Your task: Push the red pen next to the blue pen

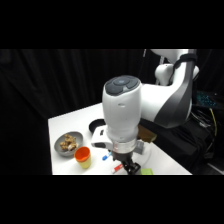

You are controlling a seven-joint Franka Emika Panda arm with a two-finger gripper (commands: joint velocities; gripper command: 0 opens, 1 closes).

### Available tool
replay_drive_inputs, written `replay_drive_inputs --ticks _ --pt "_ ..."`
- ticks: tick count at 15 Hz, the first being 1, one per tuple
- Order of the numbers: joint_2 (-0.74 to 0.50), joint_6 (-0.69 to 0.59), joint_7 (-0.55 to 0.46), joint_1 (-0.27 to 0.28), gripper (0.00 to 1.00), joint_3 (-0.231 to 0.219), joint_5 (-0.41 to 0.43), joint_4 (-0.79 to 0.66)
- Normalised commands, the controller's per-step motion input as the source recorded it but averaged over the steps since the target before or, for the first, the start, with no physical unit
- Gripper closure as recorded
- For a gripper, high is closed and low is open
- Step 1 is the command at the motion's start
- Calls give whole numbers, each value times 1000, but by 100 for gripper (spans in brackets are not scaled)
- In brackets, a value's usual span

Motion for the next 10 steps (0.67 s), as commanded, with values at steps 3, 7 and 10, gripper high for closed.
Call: replay_drive_inputs --ticks 3,7,10 --pt "56 316 47 11 0 23 110 -161" --pt "126 380 41 31 0 -18 66 -154" --pt "149 311 22 53 0 -22 89 -69"
